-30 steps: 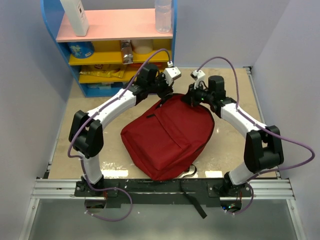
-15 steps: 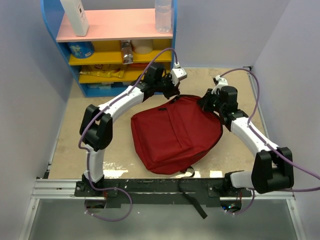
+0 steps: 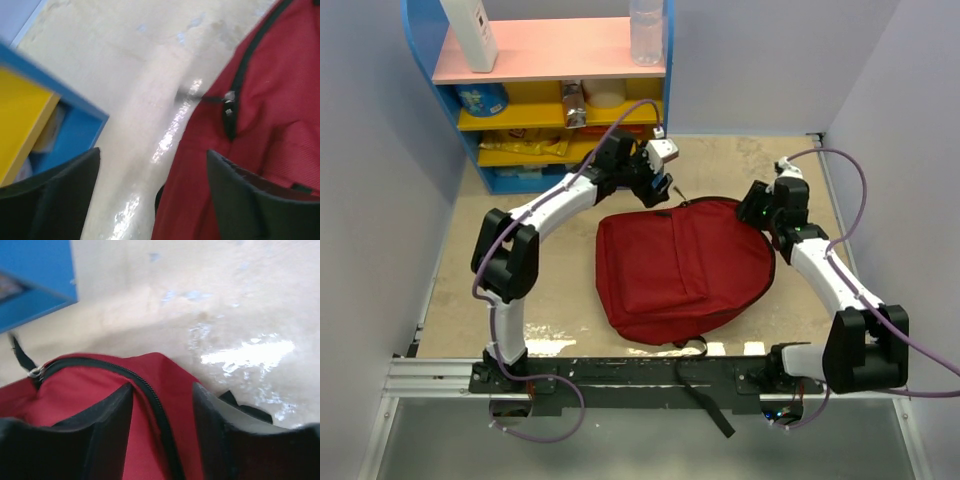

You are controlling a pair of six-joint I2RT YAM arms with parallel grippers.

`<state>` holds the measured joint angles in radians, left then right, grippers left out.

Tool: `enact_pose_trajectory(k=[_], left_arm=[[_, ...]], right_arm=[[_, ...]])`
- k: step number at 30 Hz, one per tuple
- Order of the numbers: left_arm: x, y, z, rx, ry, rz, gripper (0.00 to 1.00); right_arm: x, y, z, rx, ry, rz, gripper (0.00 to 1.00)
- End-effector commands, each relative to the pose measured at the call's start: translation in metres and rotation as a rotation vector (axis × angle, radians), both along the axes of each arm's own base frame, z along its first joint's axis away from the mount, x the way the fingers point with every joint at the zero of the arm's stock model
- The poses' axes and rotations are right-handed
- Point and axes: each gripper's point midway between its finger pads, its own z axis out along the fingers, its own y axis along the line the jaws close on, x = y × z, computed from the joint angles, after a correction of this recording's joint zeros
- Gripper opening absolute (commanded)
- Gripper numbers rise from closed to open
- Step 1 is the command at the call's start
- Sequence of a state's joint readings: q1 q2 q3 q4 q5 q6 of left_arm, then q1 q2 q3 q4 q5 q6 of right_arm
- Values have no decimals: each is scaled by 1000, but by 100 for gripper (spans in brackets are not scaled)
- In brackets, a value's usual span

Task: Pack the student bag
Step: Zip the student bag at the center of the board, then reset both arms

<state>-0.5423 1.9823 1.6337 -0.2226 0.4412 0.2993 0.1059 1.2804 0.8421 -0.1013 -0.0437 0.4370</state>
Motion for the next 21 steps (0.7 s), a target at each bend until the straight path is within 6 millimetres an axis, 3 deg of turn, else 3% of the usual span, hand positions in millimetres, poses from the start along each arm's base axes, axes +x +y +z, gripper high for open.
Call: enact_pose_trajectory(k=[1,4,6,9,13,17,19,21], left_arm=[[8,17,77,-104,-64,52,100],[-4,17,111,-158,-65,46,100],[-12,22,130,-171,-65,49,100],[-20,34,141,-140,-58,81,100],[-22,66,132,-81,0,175,100],[-35,116,117,-101,51,273,100],[-31,140,119,-155,38,343,100],[-42,160,109,-159,35,404,100]], right_arm=[[9,-21,3,-24,-3,-77,72],[14,-20,17,-3,-1,-87,99],[16,-19,27,10,1,-95,99],[22,-11,46,36,-30,-62,99],[26,-7,68,42,-93,-29,99],[25,5,89,68,-186,36,99],[24,8,92,63,-204,54,99],[24,10,88,69,-203,60,99]])
